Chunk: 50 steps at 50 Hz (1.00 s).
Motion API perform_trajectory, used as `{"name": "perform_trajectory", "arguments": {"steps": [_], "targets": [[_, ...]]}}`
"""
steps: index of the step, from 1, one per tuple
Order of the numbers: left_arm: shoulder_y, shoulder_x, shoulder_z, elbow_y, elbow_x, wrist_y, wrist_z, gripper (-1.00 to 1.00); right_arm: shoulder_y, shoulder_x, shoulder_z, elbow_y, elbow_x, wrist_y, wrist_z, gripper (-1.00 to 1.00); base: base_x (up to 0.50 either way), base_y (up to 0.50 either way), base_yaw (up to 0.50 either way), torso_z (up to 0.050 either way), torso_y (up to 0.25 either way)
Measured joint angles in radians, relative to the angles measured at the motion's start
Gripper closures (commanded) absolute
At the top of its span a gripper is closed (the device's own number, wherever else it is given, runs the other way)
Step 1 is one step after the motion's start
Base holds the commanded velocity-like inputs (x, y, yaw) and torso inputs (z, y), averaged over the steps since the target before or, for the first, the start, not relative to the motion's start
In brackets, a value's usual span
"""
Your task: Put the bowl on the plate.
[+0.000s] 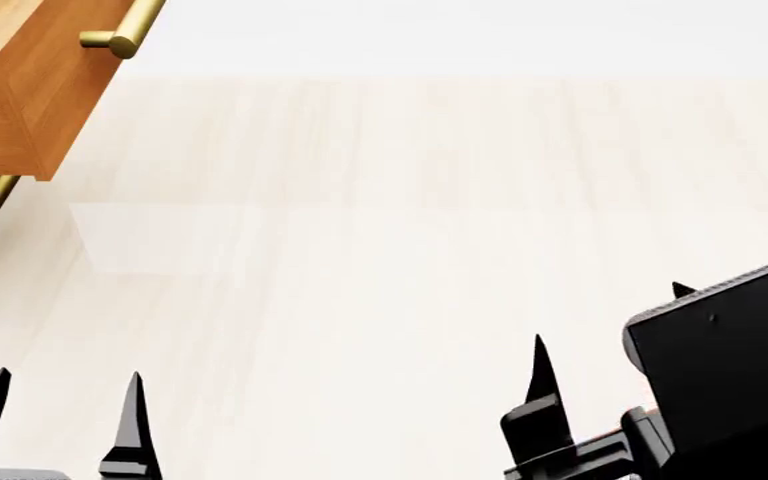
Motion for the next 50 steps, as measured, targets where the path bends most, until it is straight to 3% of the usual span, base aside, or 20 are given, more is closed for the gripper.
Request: {"name": "perform_trajectory", "arguments": {"steps": [50], "targets": [[-0.014,-0.001,0.011,-0.02,-0.001,0.004,-0.005,-1.0,-0.012,-0.027,0.045,-0.063,-0.257,-0.162,-0.006,-1.0,0.0,0.0,0.0,0.0,0.0]]}}
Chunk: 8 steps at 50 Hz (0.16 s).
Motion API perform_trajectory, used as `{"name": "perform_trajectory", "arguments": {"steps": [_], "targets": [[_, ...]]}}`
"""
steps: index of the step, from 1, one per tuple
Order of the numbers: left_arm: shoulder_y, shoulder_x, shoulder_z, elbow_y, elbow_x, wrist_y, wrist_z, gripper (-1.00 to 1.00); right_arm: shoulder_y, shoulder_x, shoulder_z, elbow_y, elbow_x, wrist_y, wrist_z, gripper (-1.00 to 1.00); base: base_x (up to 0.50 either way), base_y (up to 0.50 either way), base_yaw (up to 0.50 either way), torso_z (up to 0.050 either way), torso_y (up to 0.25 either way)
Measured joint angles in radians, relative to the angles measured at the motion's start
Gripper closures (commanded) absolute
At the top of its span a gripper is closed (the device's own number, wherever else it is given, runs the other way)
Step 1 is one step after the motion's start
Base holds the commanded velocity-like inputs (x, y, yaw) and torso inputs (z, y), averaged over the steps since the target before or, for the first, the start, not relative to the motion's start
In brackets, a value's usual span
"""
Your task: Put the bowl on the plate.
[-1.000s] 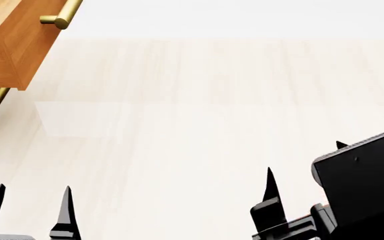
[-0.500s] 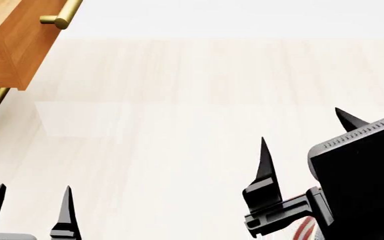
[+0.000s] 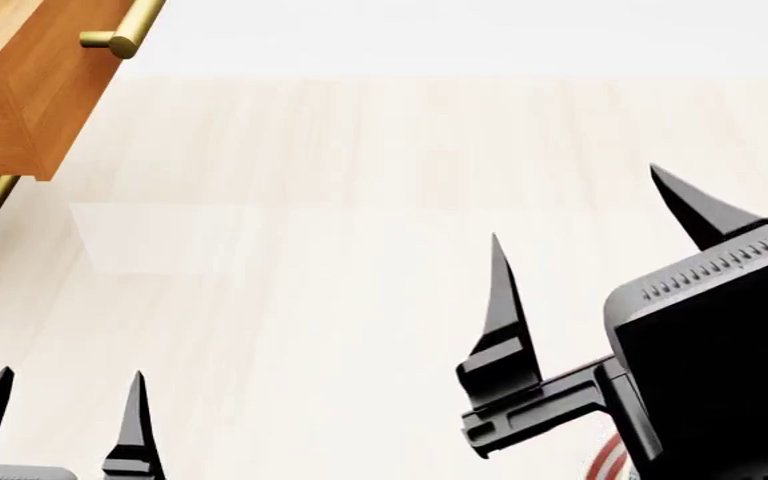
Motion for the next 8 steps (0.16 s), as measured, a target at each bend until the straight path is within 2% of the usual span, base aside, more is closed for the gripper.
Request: {"name": "perform_trajectory", "arguments": {"steps": [8], "targets": [[0.001,-0.001,0.002,0.0,0.003,0.002,-0.002,-1.0,-0.008,0.007,0.005,-0.013,-0.024,-0.026,-0.002,-1.0,0.0,0.0,0.0,0.0,0.0]]}}
